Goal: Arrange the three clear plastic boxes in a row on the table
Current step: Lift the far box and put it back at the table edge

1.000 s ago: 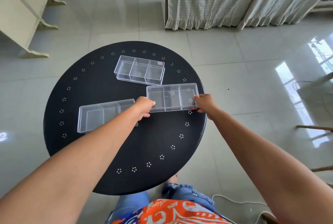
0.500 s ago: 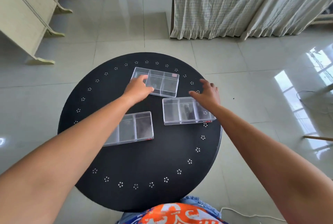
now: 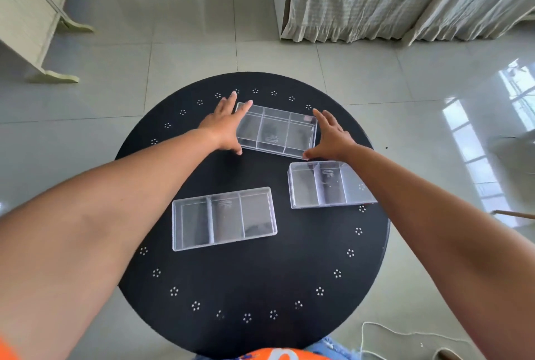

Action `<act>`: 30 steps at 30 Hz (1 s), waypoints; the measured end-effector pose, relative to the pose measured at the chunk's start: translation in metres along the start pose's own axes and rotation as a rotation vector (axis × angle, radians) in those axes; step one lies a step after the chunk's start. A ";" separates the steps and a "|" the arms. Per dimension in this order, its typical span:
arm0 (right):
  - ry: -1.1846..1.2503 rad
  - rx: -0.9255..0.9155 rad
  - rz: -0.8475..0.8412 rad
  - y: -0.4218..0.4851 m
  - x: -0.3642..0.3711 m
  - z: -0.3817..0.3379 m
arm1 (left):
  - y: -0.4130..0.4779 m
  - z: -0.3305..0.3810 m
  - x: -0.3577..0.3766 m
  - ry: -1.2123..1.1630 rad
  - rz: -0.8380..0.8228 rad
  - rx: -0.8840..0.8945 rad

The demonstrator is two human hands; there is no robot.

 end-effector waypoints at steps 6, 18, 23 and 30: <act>-0.012 -0.070 -0.031 0.013 0.009 -0.005 | 0.022 0.000 0.005 -0.025 -0.045 0.057; 0.817 0.016 -0.452 0.030 -0.024 -0.031 | 0.023 -0.040 -0.023 -0.956 -0.239 0.037; 1.001 -0.067 -0.567 0.025 -0.025 -0.053 | 0.016 -0.064 -0.038 -1.348 -0.127 -0.108; 0.886 0.040 -0.434 0.038 -0.014 -0.053 | 0.011 -0.077 -0.015 -1.510 -0.124 -0.319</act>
Point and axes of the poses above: each hand's wrist, its own y-axis towards the middle knuckle, its own x-axis out of the palm, z = x × y, the point moved 8 cm from there along y, towards the middle knuckle, and after that the axes turned 8 degrees about x, right-handed, at the moved point
